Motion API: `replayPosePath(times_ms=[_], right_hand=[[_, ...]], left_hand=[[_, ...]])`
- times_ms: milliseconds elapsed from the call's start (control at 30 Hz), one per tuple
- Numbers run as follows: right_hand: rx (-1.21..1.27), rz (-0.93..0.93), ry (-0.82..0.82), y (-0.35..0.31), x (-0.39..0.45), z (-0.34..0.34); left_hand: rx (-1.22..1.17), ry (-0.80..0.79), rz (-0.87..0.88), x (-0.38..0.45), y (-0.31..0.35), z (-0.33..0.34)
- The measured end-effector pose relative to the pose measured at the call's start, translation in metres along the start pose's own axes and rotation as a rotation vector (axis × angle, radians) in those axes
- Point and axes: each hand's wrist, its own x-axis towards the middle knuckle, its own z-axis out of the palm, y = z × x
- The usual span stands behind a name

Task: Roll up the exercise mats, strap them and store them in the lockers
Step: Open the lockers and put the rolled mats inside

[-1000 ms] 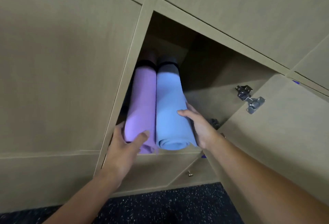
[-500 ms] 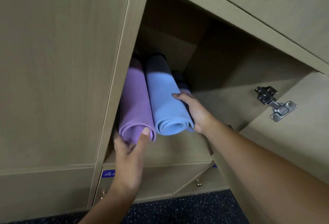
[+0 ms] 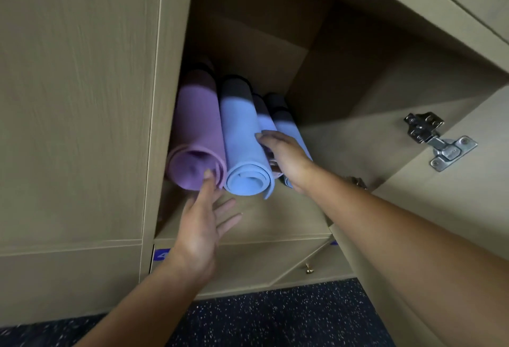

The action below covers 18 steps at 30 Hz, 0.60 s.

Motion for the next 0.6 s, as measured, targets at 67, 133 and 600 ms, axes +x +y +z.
replayPosePath(times_ms=[67,133,600], right_hand=[[-0.107,-0.012,-0.02,0.003,-0.018,0.006],[-0.189,-0.084,-0.057,0.007,-0.037,0.015],[-0.203,-0.242,0.15,0.008,0.004,0.049]], left_hand=[[0.085,-0.037,0.063,0.004,0.006,-0.001],[0.133,-0.068,0.081,0.005,0.01,-0.001],[0.134,0.035,-0.083,-0.001,0.015,-0.005]])
